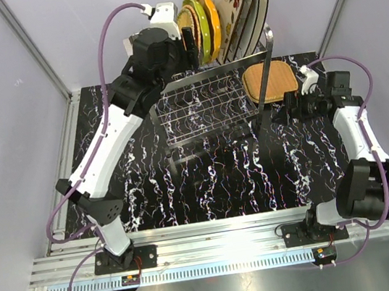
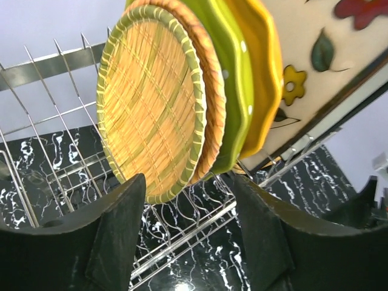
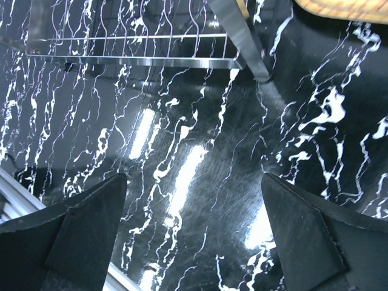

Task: Unload the plates from the dish rack
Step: Grab a plate with the left arm

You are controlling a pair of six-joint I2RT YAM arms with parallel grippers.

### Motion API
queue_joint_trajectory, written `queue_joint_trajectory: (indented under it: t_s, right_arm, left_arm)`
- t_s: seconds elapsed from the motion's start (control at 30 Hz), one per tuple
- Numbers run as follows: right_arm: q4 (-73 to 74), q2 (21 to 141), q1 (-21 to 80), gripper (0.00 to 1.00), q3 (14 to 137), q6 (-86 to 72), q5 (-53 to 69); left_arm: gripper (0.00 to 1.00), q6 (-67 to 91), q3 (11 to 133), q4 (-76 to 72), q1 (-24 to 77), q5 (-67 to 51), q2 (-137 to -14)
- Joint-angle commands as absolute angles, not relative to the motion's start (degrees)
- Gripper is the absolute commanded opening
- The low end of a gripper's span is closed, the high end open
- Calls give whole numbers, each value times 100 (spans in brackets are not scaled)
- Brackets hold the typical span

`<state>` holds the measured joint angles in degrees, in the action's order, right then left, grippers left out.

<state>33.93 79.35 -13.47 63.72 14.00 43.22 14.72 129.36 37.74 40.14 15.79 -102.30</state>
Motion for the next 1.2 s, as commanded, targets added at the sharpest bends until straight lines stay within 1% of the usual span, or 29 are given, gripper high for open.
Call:
queue_joint_trajectory:
  t_s: [0.0, 0.27, 0.43, 0.9, 1.03, 1.1, 1.13, 1.17]
  right_arm:
    - [3243, 7743, -1310, 100, 6354, 1239, 4518]
    - [3208, 7761, -1310, 100, 6381, 1204, 4482]
    - [3252, 7761, -1310, 100, 6407, 1169, 4482]
    - [3287, 7770, -1310, 100, 6477, 1143, 4465]
    - [3322, 7770, -1310, 100, 6513, 1160, 4447]
    - [3340, 7778, -1318, 100, 6530, 1151, 4447]
    - [3349, 7778, -1318, 100, 6539, 1151, 4447]
    - [3357, 7778, -1318, 100, 6548, 1143, 4447]
  left_arm:
    - [61, 1056, 13333, 3612, 3973, 1687, -10379]
    - [54, 747, 13491, 3691, 3981, 1758, -10731]
    - [49, 528, 13491, 3700, 3981, 2030, -10889]
    - [34, -271, 13342, 3033, 3973, 2162, -11118]
    - [19, -632, 13000, 2559, 3973, 2197, -11040]
    - [5, -807, 12912, 2260, 3981, 2241, -11004]
    - [0, -852, 12876, 2180, 3981, 2285, -10987]
    - [0, -887, 12867, 2058, 3990, 2329, -10952]
